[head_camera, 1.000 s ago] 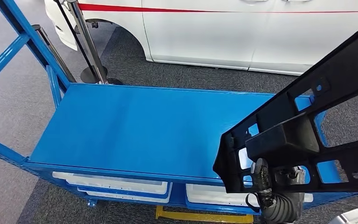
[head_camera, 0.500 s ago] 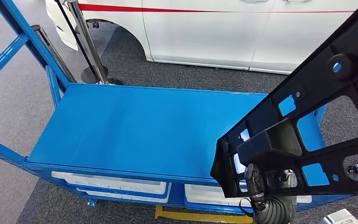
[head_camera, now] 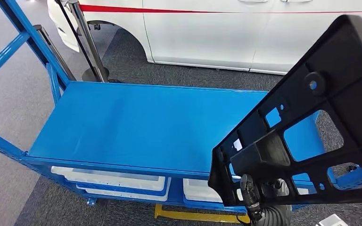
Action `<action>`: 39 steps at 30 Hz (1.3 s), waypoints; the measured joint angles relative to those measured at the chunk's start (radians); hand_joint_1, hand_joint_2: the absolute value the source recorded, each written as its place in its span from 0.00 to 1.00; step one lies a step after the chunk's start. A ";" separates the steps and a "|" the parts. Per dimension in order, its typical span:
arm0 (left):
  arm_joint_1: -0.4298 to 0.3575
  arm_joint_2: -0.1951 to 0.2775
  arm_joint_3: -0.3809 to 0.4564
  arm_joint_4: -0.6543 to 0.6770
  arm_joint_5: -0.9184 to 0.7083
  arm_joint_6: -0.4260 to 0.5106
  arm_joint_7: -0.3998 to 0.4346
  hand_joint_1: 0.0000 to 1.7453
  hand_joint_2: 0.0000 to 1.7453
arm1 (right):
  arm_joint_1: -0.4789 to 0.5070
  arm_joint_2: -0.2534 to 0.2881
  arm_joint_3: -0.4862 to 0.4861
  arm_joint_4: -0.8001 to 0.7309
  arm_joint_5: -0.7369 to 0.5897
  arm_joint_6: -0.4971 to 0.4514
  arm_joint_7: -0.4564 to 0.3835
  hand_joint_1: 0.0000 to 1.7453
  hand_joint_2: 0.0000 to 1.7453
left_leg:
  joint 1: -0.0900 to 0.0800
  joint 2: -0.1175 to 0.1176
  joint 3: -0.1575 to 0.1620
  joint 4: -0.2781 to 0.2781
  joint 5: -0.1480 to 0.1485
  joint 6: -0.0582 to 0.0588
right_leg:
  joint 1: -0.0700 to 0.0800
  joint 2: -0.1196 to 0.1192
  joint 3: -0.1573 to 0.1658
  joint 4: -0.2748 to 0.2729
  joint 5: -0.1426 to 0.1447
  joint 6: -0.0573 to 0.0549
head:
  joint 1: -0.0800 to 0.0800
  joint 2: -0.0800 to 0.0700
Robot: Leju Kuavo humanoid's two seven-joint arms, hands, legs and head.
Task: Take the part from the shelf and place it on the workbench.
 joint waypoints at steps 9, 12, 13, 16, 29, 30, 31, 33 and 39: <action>0.000 -0.002 0.002 -0.003 -0.002 0.000 0.005 0.00 0.00 | 0.002 -0.001 0.002 0.007 -0.011 0.006 0.000 1.00 1.00 | 0.003 -0.001 -0.002 0.192 -0.178 -0.008 | 0.014 -0.007 -0.093 -0.003 0.078 -0.036 | 0.000 0.000; -0.007 -0.001 0.002 -0.008 -0.002 0.000 0.005 0.00 0.00 | 0.003 -0.001 0.002 0.008 -0.012 0.010 -0.001 1.00 1.00 | -0.011 0.000 0.144 -0.018 -0.127 0.018 | 0.017 -0.009 -0.107 -0.004 0.103 -0.027 | 0.000 0.000; -0.009 -0.001 0.002 -0.010 -0.002 0.000 0.005 0.00 0.00 | 0.004 -0.001 0.002 0.008 -0.013 0.011 -0.001 1.00 1.00 | -0.016 0.000 0.160 -0.045 -0.121 0.024 | 0.015 -0.010 -0.108 -0.005 0.111 -0.021 | 0.000 0.000; -0.009 -0.002 0.003 -0.011 -0.003 0.000 0.006 0.00 0.00 | 0.008 -0.002 0.001 0.008 -0.035 0.022 0.000 1.00 1.00 | -0.020 0.005 0.149 -0.059 -0.090 0.035 | 0.012 -0.008 -0.110 -0.016 0.129 0.000 | 0.000 0.000; -0.008 -0.007 0.008 -0.014 -0.003 0.002 0.004 0.00 0.00 | 0.018 -0.009 -0.006 0.024 -0.123 0.073 0.001 1.00 1.00 | -0.013 0.107 0.000 -0.010 0.002 0.022 | 0.008 -0.078 0.068 -0.025 -0.042 0.014 | 0.000 0.000; -0.008 -0.007 0.008 -0.014 -0.003 0.002 0.004 0.00 0.00 | 0.021 -0.009 -0.008 0.024 -0.125 0.073 0.000 1.00 1.00 | -0.012 0.116 0.001 -0.008 0.006 0.016 | 0.010 -0.070 0.065 -0.029 -0.041 0.002 | 0.000 0.000; -0.009 -0.007 0.008 -0.014 -0.003 0.002 0.004 0.00 0.00 | 0.024 -0.009 -0.009 0.024 -0.127 0.074 0.000 1.00 1.00 | -0.010 0.116 0.001 -0.006 0.007 0.008 | 0.009 -0.061 0.060 -0.032 -0.036 -0.008 | 0.001 0.000; -0.008 -0.007 0.010 -0.014 -0.002 0.002 0.004 0.00 0.00 | 0.029 -0.008 -0.012 0.024 -0.132 0.075 0.000 1.00 1.00 | -0.004 0.072 -0.013 0.028 -0.031 -0.007 | 0.008 -0.043 0.047 -0.034 -0.020 -0.028 | 0.001 0.000; 0.002 -0.009 0.019 -0.014 -0.001 0.000 0.006 0.00 0.00 | 0.040 -0.008 -0.023 0.024 -0.135 0.076 0.000 1.00 1.00 | -0.004 -0.001 -0.056 0.234 -0.144 -0.003 | 0.018 0.031 0.007 -0.030 0.014 -0.042 | 0.001 0.000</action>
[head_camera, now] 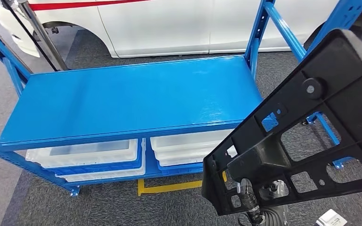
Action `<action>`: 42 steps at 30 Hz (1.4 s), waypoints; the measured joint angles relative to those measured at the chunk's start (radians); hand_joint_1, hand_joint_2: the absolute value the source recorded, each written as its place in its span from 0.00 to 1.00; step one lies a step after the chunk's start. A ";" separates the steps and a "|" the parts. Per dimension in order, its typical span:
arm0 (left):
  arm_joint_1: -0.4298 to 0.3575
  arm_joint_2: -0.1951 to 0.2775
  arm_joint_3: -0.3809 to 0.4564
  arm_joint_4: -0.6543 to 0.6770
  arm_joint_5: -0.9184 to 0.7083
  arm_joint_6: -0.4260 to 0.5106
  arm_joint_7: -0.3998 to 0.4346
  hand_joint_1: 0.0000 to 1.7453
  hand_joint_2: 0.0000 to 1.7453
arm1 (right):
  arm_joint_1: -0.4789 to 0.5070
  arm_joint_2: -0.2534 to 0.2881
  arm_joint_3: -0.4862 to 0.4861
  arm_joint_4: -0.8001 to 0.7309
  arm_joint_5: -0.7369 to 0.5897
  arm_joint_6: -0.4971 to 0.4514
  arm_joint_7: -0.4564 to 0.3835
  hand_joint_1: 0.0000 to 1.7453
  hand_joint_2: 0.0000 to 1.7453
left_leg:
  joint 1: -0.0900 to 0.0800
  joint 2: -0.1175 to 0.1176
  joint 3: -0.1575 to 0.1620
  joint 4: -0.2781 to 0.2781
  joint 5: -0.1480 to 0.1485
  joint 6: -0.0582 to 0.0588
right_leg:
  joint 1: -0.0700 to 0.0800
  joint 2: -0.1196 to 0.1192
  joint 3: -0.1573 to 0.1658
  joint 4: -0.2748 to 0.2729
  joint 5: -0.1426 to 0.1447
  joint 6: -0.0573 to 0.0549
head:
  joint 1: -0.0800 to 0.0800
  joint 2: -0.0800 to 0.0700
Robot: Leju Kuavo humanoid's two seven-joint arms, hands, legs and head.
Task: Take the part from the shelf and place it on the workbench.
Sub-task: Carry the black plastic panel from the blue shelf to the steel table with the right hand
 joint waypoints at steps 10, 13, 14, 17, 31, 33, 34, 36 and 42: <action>-0.002 0.000 0.004 -0.002 -0.001 -0.004 0.004 0.00 0.00 | 0.021 0.002 -0.022 -0.003 0.003 0.010 0.004 1.00 1.00 | -0.001 -0.023 0.174 -0.326 0.111 0.047 | -0.004 0.019 -0.047 0.055 -0.019 0.045 | 0.002 0.000; 0.002 -0.001 0.004 -0.003 -0.002 -0.005 0.006 0.00 0.00 | 0.025 0.002 -0.032 -0.002 0.004 0.014 0.005 1.00 1.00 | -0.001 0.022 0.170 -0.324 0.110 0.049 | -0.013 -0.028 -0.130 0.223 -0.098 0.064 | 0.002 0.000; 0.003 -0.001 0.004 -0.002 -0.002 -0.006 0.006 0.00 0.00 | 0.028 0.002 -0.035 -0.002 0.004 0.014 0.006 1.00 1.00 | -0.001 0.037 0.168 -0.319 0.108 0.048 | -0.017 -0.032 -0.140 0.244 -0.097 0.069 | 0.002 0.000; 0.000 -0.004 0.004 -0.002 -0.003 -0.006 0.008 0.00 0.00 | 0.032 0.002 -0.044 -0.002 0.004 0.016 0.008 1.00 1.00 | 0.003 0.073 0.164 -0.298 0.092 0.033 | -0.027 -0.066 -0.069 0.115 -0.021 0.079 | 0.002 0.000; 0.000 -0.006 0.005 -0.007 -0.004 -0.009 0.016 0.00 0.00 | 0.053 0.032 -0.070 -0.002 0.000 0.048 0.021 1.00 1.00 | 0.006 -0.002 0.052 -0.019 -0.032 0.000 | -0.008 0.020 -0.049 0.021 0.026 0.004 | 0.001 0.000; 0.000 -0.006 0.005 -0.008 -0.004 -0.009 0.016 0.00 0.00 | 0.053 0.034 -0.071 -0.002 0.000 0.048 0.021 1.00 1.00 | 0.004 -0.032 0.107 -0.148 0.041 0.014 | -0.006 0.045 -0.047 0.022 0.028 0.006 | 0.001 0.000; 0.000 -0.005 0.005 -0.008 -0.004 -0.009 0.016 0.00 0.00 | 0.053 0.036 -0.072 -0.002 0.001 0.048 0.021 1.00 1.00 | 0.002 -0.065 0.130 -0.205 0.064 0.021 | -0.006 0.057 -0.048 0.022 0.030 0.010 | 0.002 0.000; 0.001 -0.005 0.005 -0.010 -0.004 -0.009 0.016 0.00 0.00 | 0.055 0.040 -0.074 -0.002 0.003 0.047 0.025 1.00 1.00 | -0.001 -0.111 0.147 -0.255 0.069 0.027 | -0.014 0.078 -0.057 0.022 0.038 0.021 | 0.002 0.000; 0.000 -0.007 0.006 -0.011 -0.004 -0.009 0.018 0.00 0.00 | 0.070 0.046 -0.088 -0.002 0.006 0.048 0.035 1.00 1.00 | 0.003 -0.048 0.155 -0.296 0.098 0.044 | -0.014 0.021 -0.097 0.068 0.012 0.054 | 0.003 0.000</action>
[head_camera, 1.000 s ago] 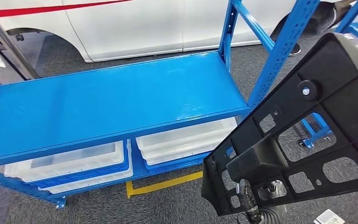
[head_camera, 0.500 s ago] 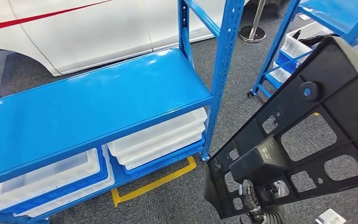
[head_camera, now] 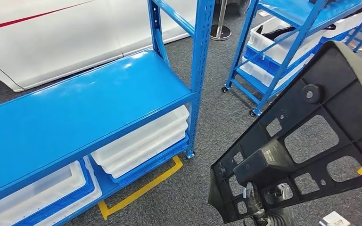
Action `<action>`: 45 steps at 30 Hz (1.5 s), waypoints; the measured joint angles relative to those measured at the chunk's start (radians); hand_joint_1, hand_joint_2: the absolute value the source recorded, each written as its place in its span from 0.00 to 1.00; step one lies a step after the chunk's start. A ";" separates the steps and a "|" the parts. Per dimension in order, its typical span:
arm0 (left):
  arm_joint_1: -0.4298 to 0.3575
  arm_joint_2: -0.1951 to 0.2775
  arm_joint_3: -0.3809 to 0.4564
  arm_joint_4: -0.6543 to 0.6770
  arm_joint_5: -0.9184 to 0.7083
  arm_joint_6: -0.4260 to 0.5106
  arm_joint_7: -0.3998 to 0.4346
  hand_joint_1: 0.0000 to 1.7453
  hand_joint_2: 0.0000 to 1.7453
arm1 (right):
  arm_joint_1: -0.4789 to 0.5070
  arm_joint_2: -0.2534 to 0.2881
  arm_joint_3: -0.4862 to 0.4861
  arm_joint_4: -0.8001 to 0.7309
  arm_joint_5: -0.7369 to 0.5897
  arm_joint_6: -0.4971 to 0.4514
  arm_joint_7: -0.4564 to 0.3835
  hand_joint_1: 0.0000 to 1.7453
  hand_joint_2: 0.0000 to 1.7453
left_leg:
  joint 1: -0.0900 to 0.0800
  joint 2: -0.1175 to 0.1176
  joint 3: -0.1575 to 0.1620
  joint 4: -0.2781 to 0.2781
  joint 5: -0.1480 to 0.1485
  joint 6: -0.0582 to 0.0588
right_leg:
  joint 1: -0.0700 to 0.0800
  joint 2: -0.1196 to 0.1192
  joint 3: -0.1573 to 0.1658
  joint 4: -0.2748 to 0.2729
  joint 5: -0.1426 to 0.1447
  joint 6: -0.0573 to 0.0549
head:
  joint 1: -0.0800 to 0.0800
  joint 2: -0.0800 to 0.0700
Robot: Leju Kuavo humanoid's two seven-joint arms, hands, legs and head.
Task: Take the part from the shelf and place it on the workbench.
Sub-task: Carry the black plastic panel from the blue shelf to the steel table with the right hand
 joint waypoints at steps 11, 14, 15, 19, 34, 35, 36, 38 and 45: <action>-0.003 -0.004 0.000 0.000 -0.002 -0.002 0.000 0.00 0.00 | 0.007 0.005 -0.016 0.000 0.010 0.003 0.012 1.00 1.00 | -0.019 0.153 -0.012 0.015 -0.007 -0.014 | 0.018 -0.118 0.103 -0.079 -0.016 -0.019 | 0.000 0.000; -0.006 -0.005 0.000 -0.001 -0.002 -0.002 0.000 0.00 0.00 | 0.013 0.008 -0.018 0.000 0.010 0.004 0.014 1.00 1.00 | -0.016 0.145 -0.012 0.028 -0.023 -0.029 | 0.010 -0.088 0.100 -0.089 -0.005 -0.034 | 0.000 0.000; -0.006 -0.005 0.000 -0.001 -0.002 -0.002 0.000 0.00 0.00 | 0.014 0.010 -0.018 0.000 0.011 0.005 0.014 1.00 1.00 | -0.014 0.121 -0.023 0.057 -0.046 -0.033 | 0.007 -0.080 0.100 -0.093 -0.001 -0.039 | 0.000 0.000; 0.001 -0.006 0.000 -0.002 -0.002 -0.003 0.001 0.00 0.00 | 0.015 0.015 -0.018 0.000 0.011 0.006 0.015 1.00 1.00 | -0.006 0.051 -0.128 0.303 -0.165 -0.045 | 0.005 -0.040 0.094 -0.093 0.005 -0.047 | 0.000 0.000; 0.003 -0.009 0.001 -0.006 -0.002 0.002 0.007 0.00 0.00 | 0.032 0.018 -0.029 -0.009 0.011 0.012 0.031 1.00 1.00 | -0.001 0.064 -0.015 0.027 -0.021 -0.001 | 0.002 -0.044 -0.049 0.171 -0.116 0.006 | 0.003 0.000; 0.004 -0.009 0.001 -0.006 -0.002 0.002 0.008 0.00 0.00 | 0.032 0.018 -0.030 -0.009 0.011 0.012 0.032 1.00 1.00 | -0.003 0.079 -0.015 0.027 -0.022 0.001 | 0.002 -0.049 -0.063 0.203 -0.121 0.006 | 0.003 0.000; 0.003 -0.009 0.001 -0.006 -0.002 0.002 0.008 0.00 0.00 | 0.033 0.018 -0.031 -0.009 0.011 0.012 0.033 1.00 1.00 | -0.005 0.092 -0.014 0.027 -0.023 0.001 | 0.003 -0.053 -0.059 0.199 -0.108 0.004 | 0.003 0.000; 0.000 -0.010 0.001 -0.006 -0.002 0.002 0.008 0.00 0.00 | 0.034 0.018 -0.032 -0.009 0.011 0.012 0.033 1.00 1.00 | -0.008 0.116 -0.008 0.027 -0.028 0.000 | 0.007 -0.077 0.001 0.093 -0.048 -0.006 | 0.003 0.000; -0.005 -0.012 0.001 -0.006 -0.002 0.002 0.009 0.00 0.00 | 0.037 0.018 -0.033 -0.012 0.011 0.012 0.038 1.00 1.00 | -0.016 0.157 0.002 0.044 -0.059 -0.025 | 0.025 -0.108 0.077 -0.072 -0.006 -0.037 | 0.003 0.000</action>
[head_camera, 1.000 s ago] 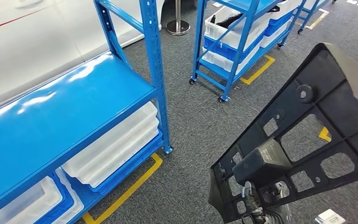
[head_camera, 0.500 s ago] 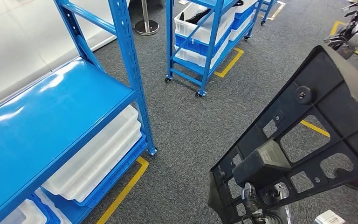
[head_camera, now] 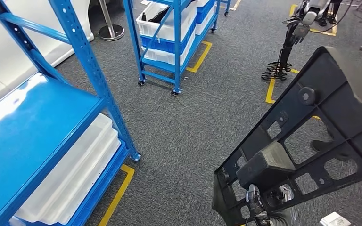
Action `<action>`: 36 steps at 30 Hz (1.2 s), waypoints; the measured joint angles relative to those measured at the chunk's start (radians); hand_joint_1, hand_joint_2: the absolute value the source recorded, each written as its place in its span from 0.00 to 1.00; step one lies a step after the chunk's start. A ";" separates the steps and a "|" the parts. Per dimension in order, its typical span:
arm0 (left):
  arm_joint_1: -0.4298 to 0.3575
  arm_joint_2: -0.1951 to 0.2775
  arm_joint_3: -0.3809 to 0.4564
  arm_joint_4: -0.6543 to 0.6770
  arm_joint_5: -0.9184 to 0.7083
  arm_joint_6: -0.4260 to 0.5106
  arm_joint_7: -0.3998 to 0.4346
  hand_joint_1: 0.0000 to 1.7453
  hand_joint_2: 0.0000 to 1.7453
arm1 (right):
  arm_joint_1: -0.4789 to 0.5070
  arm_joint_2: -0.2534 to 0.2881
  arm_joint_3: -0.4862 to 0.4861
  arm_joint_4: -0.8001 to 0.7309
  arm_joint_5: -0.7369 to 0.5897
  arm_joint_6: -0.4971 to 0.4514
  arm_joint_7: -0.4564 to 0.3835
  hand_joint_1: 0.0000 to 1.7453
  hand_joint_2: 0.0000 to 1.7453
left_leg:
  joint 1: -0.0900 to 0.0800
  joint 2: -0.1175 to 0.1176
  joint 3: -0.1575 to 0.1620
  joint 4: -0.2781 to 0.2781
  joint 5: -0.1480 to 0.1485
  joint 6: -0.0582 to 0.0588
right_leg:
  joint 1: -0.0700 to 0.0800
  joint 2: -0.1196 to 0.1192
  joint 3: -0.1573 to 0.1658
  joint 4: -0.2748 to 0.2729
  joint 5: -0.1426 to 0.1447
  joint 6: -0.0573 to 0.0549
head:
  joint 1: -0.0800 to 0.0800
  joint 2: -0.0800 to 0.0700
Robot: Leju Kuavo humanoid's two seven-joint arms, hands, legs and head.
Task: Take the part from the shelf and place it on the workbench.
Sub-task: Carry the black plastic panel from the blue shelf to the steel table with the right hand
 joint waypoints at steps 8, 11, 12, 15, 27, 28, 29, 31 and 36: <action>0.005 0.000 0.001 0.000 0.000 0.001 0.004 0.00 0.00 | -0.001 0.002 -0.001 -0.003 0.000 -0.001 0.006 1.00 1.00 | 0.011 -0.119 -0.083 0.162 -0.035 -0.014 | -0.010 0.110 0.002 0.006 0.002 -0.008 | 0.000 0.000; 0.005 0.000 0.001 0.000 0.000 0.001 0.004 0.00 0.00 | -0.002 0.002 -0.001 -0.003 0.000 -0.001 0.006 1.00 1.00 | 0.018 -0.191 -0.026 0.019 0.020 -0.009 | -0.012 0.147 -0.009 0.020 -0.001 0.006 | 0.000 0.000; 0.005 0.000 0.001 0.000 0.000 0.001 0.004 0.00 0.00 | -0.002 0.002 -0.001 -0.003 0.000 -0.002 0.006 1.00 1.00 | 0.017 -0.201 -0.023 0.010 0.016 -0.006 | -0.013 0.158 -0.015 0.022 0.002 0.013 | 0.000 0.000; 0.004 -0.001 0.001 0.000 0.000 0.001 0.004 0.00 0.00 | 0.002 0.002 -0.001 -0.004 0.000 -0.002 0.006 1.00 1.00 | 0.017 -0.169 -0.018 -0.002 0.024 0.011 | -0.015 0.165 -0.029 0.030 0.001 0.029 | 0.001 0.000; 0.003 -0.002 0.003 -0.001 0.000 0.002 0.004 0.00 0.00 | -0.002 0.002 -0.001 -0.004 0.000 -0.010 0.012 1.00 1.00 | -0.001 -0.016 0.006 -0.012 0.007 0.019 | 0.015 -0.032 -0.011 0.017 0.000 0.007 | 0.004 0.000; 0.002 -0.002 0.003 -0.001 0.000 0.002 0.004 0.00 0.00 | -0.002 0.002 -0.002 -0.004 0.000 -0.011 0.013 1.00 1.00 | -0.002 -0.004 0.008 -0.013 0.005 0.015 | 0.019 -0.026 -0.012 0.013 -0.001 0.003 | 0.004 0.000; 0.002 -0.002 0.003 -0.001 -0.001 0.003 0.004 0.00 0.00 | 0.000 0.002 -0.002 -0.004 0.000 -0.011 0.013 1.00 1.00 | -0.002 0.003 0.011 -0.015 0.003 0.011 | 0.016 -0.013 -0.011 0.009 0.003 -0.002 | 0.004 0.000; 0.000 -0.002 0.003 -0.001 -0.001 0.003 0.004 0.00 0.00 | 0.002 0.002 -0.002 -0.004 0.000 -0.012 0.013 1.00 1.00 | 0.000 -0.030 0.007 0.006 -0.017 0.001 | 0.007 0.010 -0.004 -0.008 0.011 -0.011 | 0.004 0.000; 0.004 -0.002 0.004 -0.001 -0.002 0.004 0.005 0.00 0.00 | -0.001 0.002 -0.002 -0.004 0.000 -0.012 0.014 1.00 1.00 | 0.010 -0.108 -0.122 0.263 -0.117 -0.017 | 0.000 0.070 0.002 -0.013 0.014 -0.019 | 0.003 0.000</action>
